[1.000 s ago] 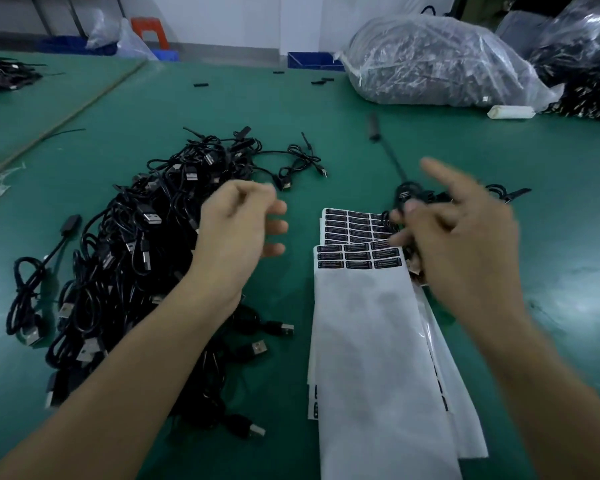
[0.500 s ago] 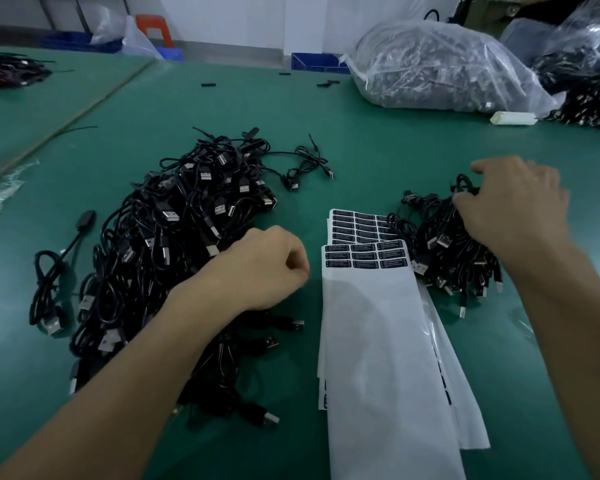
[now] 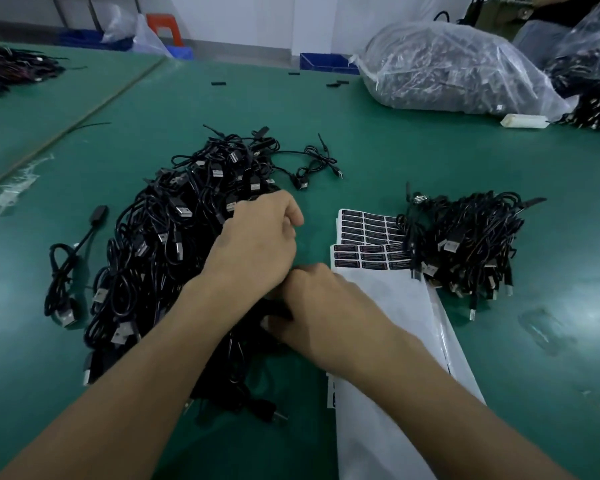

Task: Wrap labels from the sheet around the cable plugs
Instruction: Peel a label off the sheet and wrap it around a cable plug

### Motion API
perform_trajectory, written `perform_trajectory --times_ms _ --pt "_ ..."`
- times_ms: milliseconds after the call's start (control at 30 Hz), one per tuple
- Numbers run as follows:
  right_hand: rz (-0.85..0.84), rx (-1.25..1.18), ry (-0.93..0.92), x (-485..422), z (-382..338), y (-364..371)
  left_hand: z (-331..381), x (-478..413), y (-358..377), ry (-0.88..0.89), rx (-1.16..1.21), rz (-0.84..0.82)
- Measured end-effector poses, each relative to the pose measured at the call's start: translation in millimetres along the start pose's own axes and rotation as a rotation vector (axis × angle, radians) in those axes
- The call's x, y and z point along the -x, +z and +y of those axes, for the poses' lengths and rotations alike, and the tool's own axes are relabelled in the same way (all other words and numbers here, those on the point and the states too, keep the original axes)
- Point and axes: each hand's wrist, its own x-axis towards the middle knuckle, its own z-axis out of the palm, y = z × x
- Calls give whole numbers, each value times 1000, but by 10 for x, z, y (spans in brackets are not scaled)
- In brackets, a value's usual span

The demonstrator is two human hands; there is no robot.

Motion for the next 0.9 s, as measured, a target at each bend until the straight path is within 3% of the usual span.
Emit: perform_trajectory --times_ms 167,300,533,633,767,900 --pt "23 -150 3 -24 87 83 -12 -15 0 7 -87 74" --pt "80 -246 -18 7 224 4 -44 -14 -10 101 -295 198" --pt "238 -220 42 94 492 7 -166 -27 -42 68 -701 238" --pt "347 -277 119 156 621 91 -171 -55 -87 36 -726 324" --pt "410 -331 130 192 655 215 -186 -83 -75 -62 -687 275" --pt "442 -347 134 205 683 253 -228 -104 -160 -83 -753 345"
